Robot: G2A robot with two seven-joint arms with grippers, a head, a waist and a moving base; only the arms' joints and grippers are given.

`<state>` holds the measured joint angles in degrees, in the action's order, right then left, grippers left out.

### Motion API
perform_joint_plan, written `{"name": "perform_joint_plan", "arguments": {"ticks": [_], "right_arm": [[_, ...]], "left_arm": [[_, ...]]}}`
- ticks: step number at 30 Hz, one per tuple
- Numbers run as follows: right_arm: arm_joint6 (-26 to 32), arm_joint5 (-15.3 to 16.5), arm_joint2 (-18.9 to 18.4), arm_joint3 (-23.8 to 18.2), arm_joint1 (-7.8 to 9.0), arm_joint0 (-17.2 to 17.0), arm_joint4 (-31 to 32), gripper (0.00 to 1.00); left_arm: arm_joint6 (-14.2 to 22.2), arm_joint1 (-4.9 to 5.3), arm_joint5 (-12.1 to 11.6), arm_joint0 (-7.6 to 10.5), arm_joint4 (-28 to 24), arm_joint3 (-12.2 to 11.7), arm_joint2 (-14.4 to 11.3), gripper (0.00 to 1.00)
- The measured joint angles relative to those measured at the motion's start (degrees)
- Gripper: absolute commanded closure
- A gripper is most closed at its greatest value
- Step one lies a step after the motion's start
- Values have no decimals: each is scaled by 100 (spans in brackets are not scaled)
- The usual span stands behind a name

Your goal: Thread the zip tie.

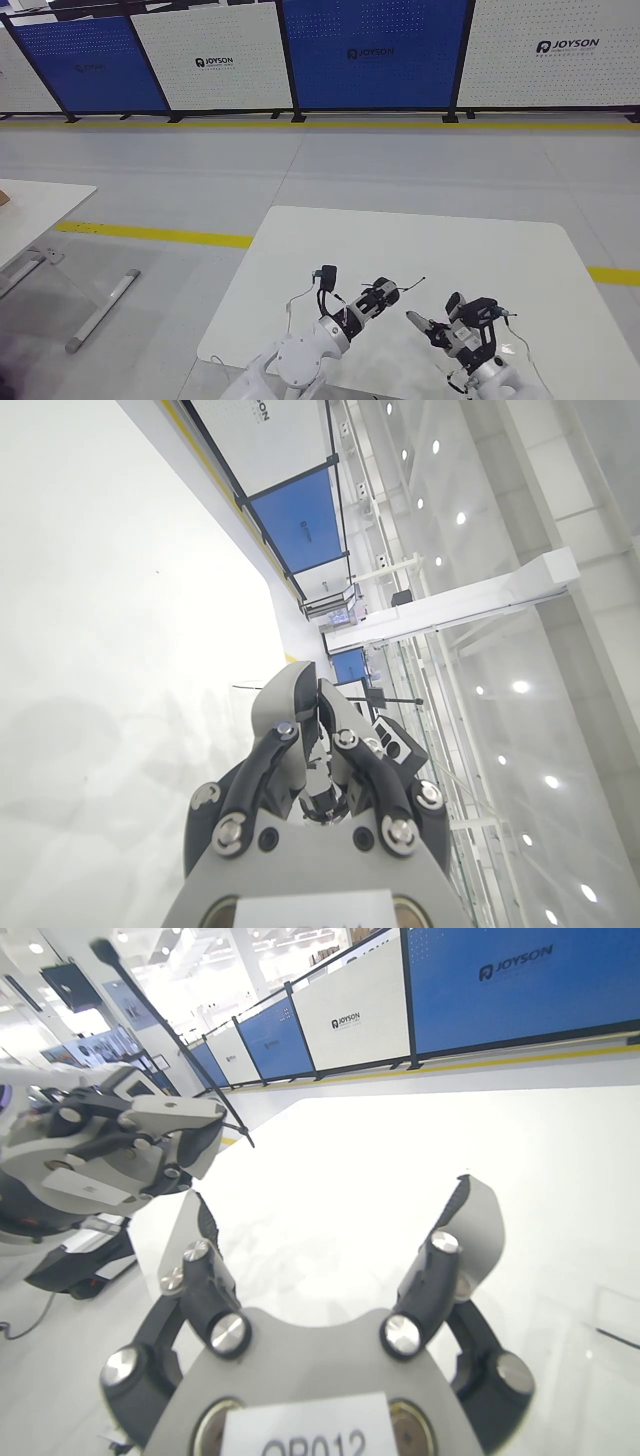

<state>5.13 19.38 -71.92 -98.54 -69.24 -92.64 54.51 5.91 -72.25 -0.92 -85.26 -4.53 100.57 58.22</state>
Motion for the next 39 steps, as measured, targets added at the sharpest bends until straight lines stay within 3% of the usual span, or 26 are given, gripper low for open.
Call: {"name": "perform_joint_plan", "arguments": {"ticks": [5,10,11,12,13,15,20,30,39], "right_arm": [[5,-14,-1,-4,-2,-6,-80,0],[-101,-252,136,48,-39,17,-171,0],[-99,-270,166,66,-46,35,-194,5],[-92,-284,196,84,-52,54,-213,38],[-76,-304,231,108,-59,79,-232,45],[-50,-341,275,134,-68,113,-240,57],[-48,-456,341,148,-78,157,-95,69],[86,-196,372,82,-64,144,-154,73],[87,-153,362,42,-57,147,-200,78]], "left_arm": [[10,1,0,-1,-3,1,3,100],[0,-7,-18,2,66,1,-70,100],[-16,-8,-21,1,101,9,-88,100],[-31,-9,-21,-1,134,17,-103,100],[-45,-10,-10,-3,167,27,-119,100],[-58,-11,17,-3,205,36,-135,100],[-92,-14,62,1,264,48,-160,100],[-222,-39,209,55,428,63,-287,100],[-277,-73,299,139,529,-14,-429,100]]}}
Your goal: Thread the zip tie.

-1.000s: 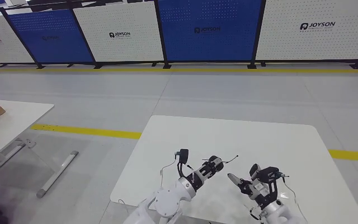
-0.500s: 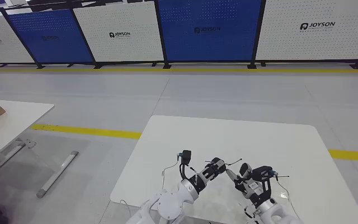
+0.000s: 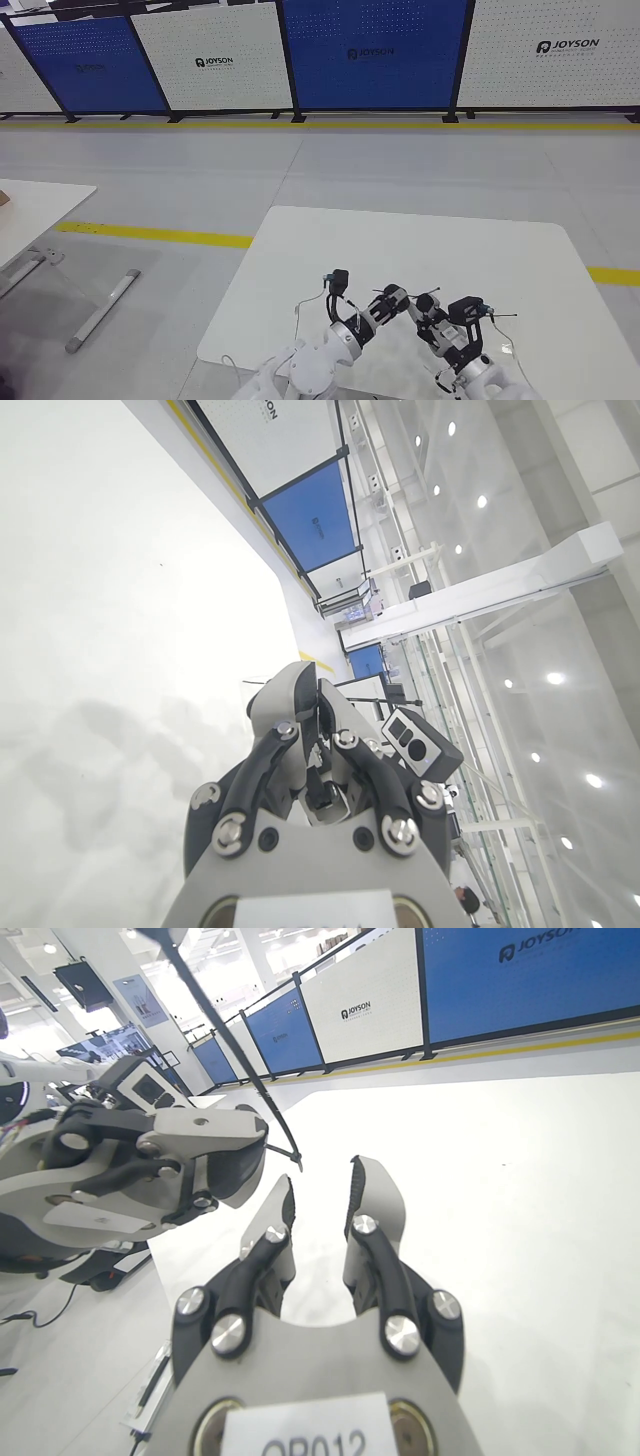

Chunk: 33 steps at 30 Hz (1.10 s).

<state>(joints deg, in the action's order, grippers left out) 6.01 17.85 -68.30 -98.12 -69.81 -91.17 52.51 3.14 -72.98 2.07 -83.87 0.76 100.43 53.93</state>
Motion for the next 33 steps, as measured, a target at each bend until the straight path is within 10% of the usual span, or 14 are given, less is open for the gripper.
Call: {"name": "perform_joint_plan", "arguments": {"ticks": [24,33], "right_arm": [[21,-69,45,5,-5,64,-74,83],[7,-125,59,12,-8,80,-74,100]], "left_arm": [[-67,-26,45,25,231,-25,-112,100],[-75,-38,54,47,259,-44,-133,100]]}}
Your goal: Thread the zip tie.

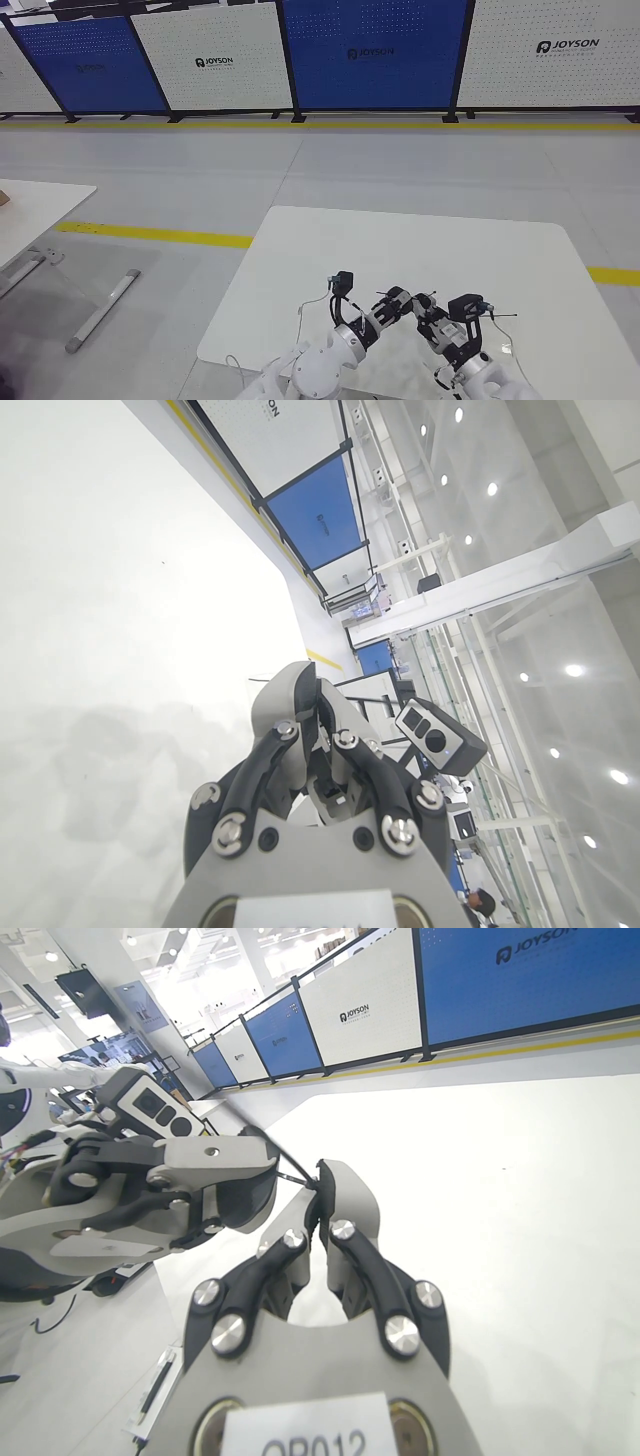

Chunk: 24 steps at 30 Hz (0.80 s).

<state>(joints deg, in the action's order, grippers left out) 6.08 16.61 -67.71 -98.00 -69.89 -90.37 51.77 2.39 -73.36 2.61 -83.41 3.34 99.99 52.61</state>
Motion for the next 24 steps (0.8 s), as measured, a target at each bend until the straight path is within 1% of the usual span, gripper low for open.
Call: {"name": "perform_joint_plan", "arguments": {"ticks": [6,11,24], "right_arm": [[2,-24,16,7,-2,15,20,100],[40,-47,36,34,-6,45,16,100],[68,-72,81,63,-8,71,92,100]], "left_arm": [[-4,-1,-70,-15,1,17,12,100],[-39,9,-316,-81,61,112,34,100],[-66,40,-460,-252,207,396,103,100]]}}
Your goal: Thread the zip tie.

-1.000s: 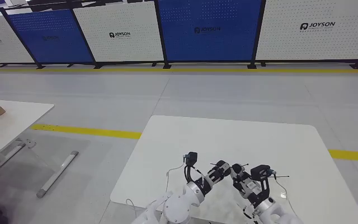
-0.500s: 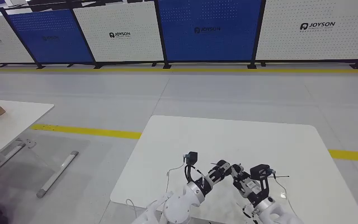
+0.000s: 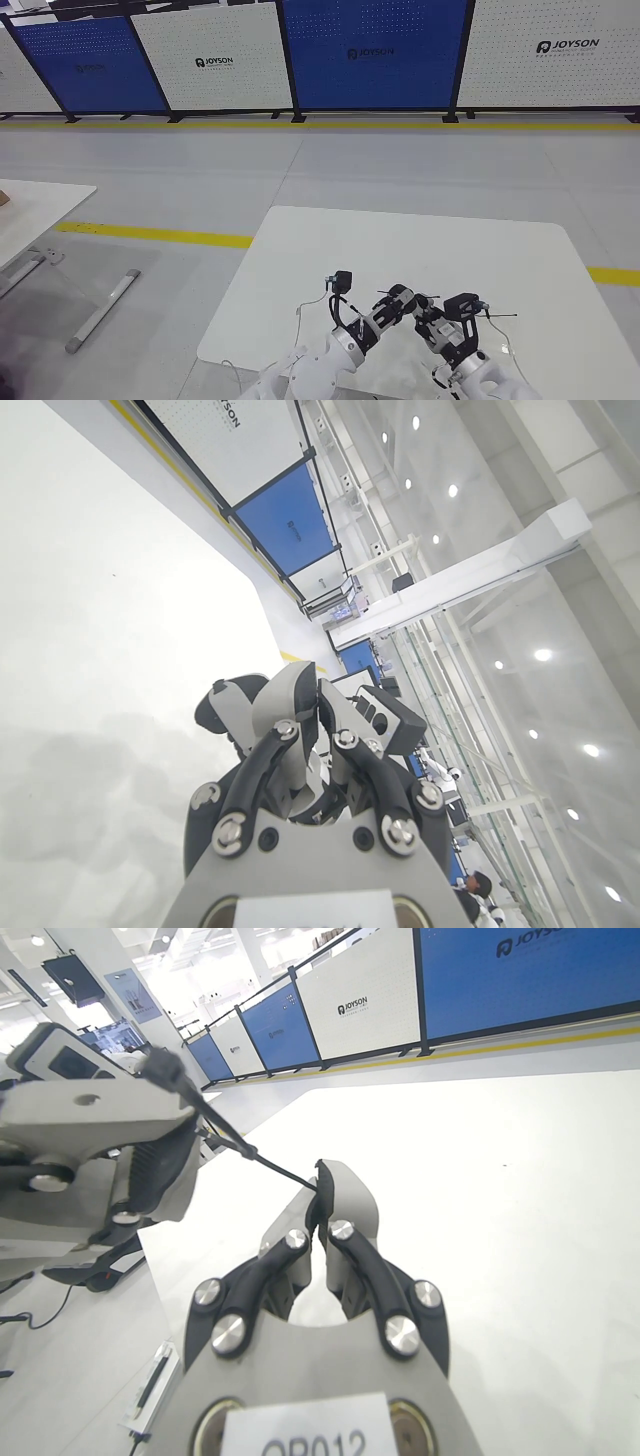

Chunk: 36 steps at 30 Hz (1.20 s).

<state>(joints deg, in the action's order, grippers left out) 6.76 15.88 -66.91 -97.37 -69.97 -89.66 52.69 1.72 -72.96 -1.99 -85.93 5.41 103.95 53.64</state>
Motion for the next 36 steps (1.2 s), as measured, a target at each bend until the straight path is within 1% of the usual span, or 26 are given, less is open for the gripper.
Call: {"name": "perform_joint_plan", "arguments": {"ticks": [16,26,27,28,31,36], "right_arm": [[-10,25,59,123,-4,48,81,100],[-25,34,77,117,-2,59,141,100],[-29,45,80,104,-3,58,126,52],[-40,58,81,78,-4,56,101,0],[-102,76,37,-90,0,1,-6,0],[-350,87,-142,-305,17,-184,-210,0]], "left_arm": [[-78,32,-138,-214,63,317,95,100],[-128,44,-199,-305,113,400,123,100],[-139,45,-195,-311,126,395,123,100],[-148,44,-175,-311,133,379,123,100],[-171,31,-96,-255,77,293,114,100],[-212,20,-127,-199,-55,206,156,100]]}}
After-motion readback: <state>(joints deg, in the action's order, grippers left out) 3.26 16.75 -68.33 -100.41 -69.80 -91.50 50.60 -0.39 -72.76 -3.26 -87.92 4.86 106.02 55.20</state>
